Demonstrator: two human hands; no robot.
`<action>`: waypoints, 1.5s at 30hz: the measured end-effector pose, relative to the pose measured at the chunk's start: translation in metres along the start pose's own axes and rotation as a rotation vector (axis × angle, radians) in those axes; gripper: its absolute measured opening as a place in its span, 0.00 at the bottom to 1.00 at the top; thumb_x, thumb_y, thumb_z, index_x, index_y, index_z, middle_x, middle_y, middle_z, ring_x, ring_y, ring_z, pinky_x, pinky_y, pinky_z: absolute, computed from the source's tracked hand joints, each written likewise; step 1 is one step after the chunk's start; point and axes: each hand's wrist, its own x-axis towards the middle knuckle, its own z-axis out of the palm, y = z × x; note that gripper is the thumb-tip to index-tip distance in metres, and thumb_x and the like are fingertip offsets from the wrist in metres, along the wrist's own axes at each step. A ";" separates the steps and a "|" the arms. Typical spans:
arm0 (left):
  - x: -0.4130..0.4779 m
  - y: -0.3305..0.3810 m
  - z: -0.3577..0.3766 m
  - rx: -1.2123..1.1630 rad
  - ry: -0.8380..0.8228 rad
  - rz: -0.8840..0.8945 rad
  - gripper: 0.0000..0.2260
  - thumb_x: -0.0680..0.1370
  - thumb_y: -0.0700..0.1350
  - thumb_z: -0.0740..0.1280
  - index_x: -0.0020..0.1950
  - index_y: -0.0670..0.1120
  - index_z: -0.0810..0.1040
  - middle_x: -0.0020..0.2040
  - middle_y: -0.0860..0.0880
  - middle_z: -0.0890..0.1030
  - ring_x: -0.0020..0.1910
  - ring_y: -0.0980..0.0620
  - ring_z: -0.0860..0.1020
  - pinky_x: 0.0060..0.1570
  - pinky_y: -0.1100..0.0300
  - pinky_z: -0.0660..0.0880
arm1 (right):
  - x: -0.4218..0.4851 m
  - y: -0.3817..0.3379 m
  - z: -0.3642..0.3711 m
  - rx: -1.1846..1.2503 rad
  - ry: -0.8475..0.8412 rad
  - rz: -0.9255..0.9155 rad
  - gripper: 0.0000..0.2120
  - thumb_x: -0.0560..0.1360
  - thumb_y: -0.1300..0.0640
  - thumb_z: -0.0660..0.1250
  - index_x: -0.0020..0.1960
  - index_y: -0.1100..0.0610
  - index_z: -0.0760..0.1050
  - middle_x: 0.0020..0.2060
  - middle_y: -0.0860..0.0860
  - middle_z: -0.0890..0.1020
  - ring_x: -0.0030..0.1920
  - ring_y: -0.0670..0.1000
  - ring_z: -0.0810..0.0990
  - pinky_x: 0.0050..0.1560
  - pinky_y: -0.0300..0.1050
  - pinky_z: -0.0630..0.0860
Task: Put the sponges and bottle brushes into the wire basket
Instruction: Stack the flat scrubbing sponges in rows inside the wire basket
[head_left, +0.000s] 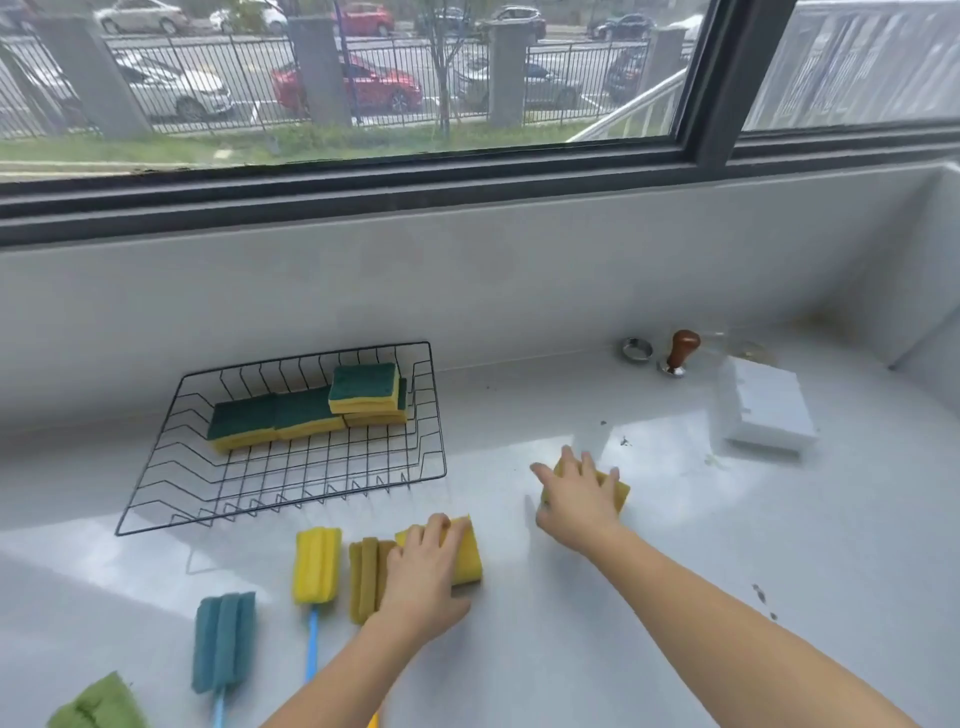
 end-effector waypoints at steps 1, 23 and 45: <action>0.002 0.002 -0.001 0.018 -0.004 -0.009 0.35 0.66 0.51 0.67 0.70 0.55 0.56 0.66 0.50 0.63 0.61 0.45 0.66 0.53 0.49 0.71 | -0.004 0.009 0.000 0.003 -0.017 0.049 0.26 0.74 0.57 0.60 0.70 0.46 0.60 0.74 0.59 0.56 0.73 0.62 0.56 0.68 0.67 0.55; -0.020 0.047 0.019 0.110 0.064 0.008 0.20 0.69 0.39 0.65 0.59 0.47 0.65 0.61 0.47 0.67 0.54 0.44 0.68 0.38 0.53 0.66 | -0.046 0.032 0.009 -0.368 -0.163 -0.195 0.14 0.73 0.64 0.61 0.56 0.55 0.64 0.38 0.52 0.71 0.48 0.58 0.74 0.28 0.41 0.58; -0.063 0.068 0.045 -0.369 0.116 -0.132 0.41 0.65 0.53 0.70 0.73 0.53 0.51 0.72 0.51 0.57 0.71 0.48 0.57 0.72 0.45 0.53 | -0.066 0.047 0.038 -0.253 -0.014 -0.177 0.20 0.73 0.66 0.59 0.63 0.57 0.63 0.57 0.57 0.73 0.55 0.59 0.74 0.42 0.47 0.64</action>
